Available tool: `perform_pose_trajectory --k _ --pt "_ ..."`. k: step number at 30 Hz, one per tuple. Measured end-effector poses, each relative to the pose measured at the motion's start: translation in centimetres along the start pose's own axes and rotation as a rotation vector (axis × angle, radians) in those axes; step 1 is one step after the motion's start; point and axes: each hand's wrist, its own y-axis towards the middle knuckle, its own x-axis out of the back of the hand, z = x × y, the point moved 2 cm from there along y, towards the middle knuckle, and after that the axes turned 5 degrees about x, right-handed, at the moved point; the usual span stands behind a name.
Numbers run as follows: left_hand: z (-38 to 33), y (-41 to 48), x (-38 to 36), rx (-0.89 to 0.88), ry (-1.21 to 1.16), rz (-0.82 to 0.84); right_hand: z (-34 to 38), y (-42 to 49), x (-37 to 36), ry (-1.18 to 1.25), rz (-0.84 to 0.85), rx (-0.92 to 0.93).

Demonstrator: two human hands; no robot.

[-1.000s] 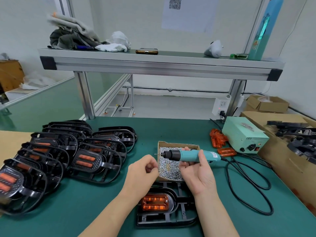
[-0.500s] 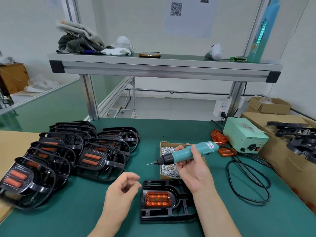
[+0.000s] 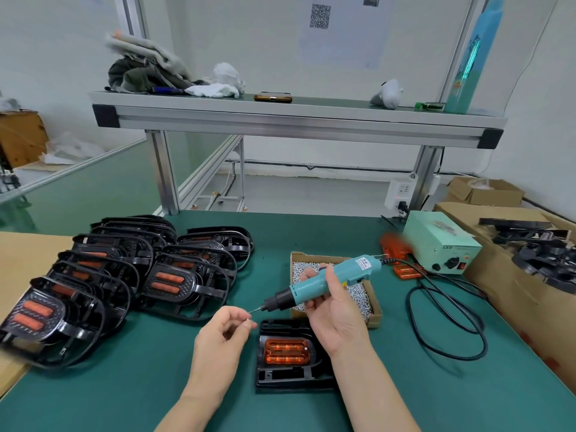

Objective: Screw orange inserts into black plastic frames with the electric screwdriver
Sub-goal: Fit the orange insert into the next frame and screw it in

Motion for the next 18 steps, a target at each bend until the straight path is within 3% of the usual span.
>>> perform_pose_trajectory --k 11,18 --pt "-0.31 -0.09 -0.19 -0.028 0.024 -0.054 -0.12 -0.22 0.7 -0.016 0.072 0.055" --pt "-0.38 -0.05 -0.18 -0.027 0.044 -0.051 -0.11 -0.48 0.48 -0.045 0.033 0.053"
